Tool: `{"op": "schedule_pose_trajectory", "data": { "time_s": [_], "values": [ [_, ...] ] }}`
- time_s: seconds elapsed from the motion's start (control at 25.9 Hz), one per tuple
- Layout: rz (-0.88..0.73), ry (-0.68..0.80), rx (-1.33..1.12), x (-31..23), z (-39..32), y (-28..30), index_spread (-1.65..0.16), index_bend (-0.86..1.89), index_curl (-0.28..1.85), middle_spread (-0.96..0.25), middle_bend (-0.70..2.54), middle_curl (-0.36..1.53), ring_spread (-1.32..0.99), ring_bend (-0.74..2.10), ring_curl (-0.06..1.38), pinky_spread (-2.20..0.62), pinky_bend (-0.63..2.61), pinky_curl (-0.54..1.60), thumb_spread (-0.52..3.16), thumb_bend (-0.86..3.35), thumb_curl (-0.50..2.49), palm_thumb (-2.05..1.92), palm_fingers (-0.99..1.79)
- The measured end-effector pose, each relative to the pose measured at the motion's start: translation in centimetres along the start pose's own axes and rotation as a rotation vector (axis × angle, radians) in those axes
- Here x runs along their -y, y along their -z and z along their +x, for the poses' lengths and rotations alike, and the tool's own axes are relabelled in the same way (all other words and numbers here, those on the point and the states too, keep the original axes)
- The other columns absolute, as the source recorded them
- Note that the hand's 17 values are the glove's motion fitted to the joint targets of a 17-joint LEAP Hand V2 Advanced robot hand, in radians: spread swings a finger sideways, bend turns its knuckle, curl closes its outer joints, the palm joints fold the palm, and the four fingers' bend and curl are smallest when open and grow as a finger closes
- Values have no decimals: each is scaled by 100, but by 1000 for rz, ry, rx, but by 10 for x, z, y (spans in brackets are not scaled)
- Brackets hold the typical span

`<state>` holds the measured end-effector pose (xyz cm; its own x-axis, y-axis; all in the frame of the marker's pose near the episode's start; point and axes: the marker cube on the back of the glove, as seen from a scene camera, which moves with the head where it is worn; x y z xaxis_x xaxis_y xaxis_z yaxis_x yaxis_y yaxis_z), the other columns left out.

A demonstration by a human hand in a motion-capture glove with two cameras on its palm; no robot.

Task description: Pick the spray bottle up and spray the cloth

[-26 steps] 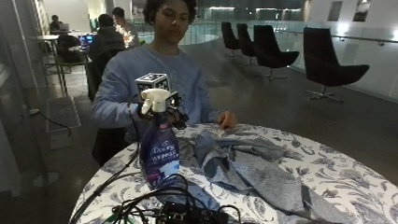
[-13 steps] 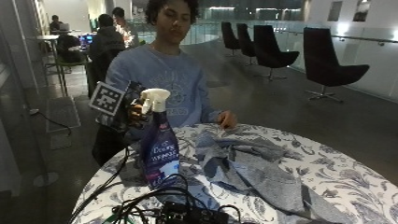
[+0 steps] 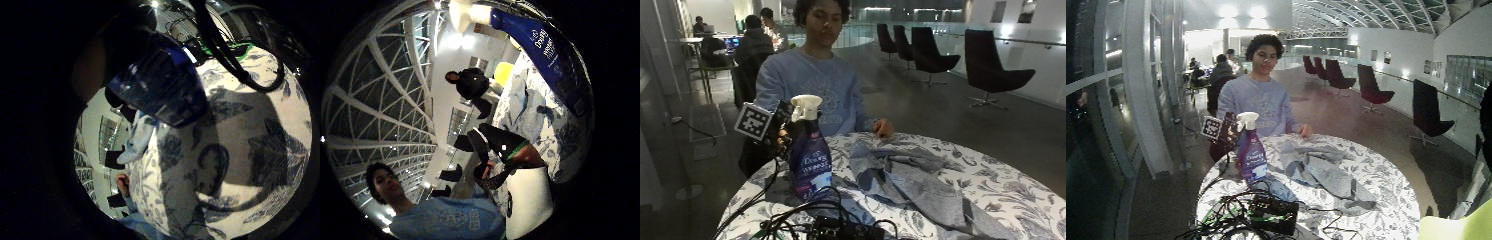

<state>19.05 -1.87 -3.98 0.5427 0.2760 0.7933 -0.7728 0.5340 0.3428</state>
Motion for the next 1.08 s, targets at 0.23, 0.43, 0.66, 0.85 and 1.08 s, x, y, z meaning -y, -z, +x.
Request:
{"op": "schedule_pose_trajectory", "data": {
  "time_s": [0.23, 0.43, 0.66, 0.85, 1.08],
  "values": [
    [-2, -58, -127, 39, 10, -29, -38, 12, 17, 5, 28, 31, 11, 23, 25, 27, 50, 35, 98, -2, 25, 51, 14],
    [38, -70, -177, 77, 17, -40, -38, 7, 15, 7, 31, 33, 13, 23, 24, 28, 52, 35, 94, -2, 26, 52, 11],
    [16, -11, -137, 96, 25, -44, -36, 0, 9, 2, 49, 38, 11, 48, 29, 31, 45, 32, 94, 7, 33, 74, 40],
    [-9, 32, -97, 105, 30, -40, -33, 9, 10, -3, 46, 38, 5, 64, 34, 31, 42, 31, 92, 8, 38, 81, 55],
    [-155, 62, 37, 104, 23, -38, -30, 12, 14, -5, 44, 38, 2, 65, 37, 30, 41, 32, 90, 5, 43, 84, 64]
  ]
}}
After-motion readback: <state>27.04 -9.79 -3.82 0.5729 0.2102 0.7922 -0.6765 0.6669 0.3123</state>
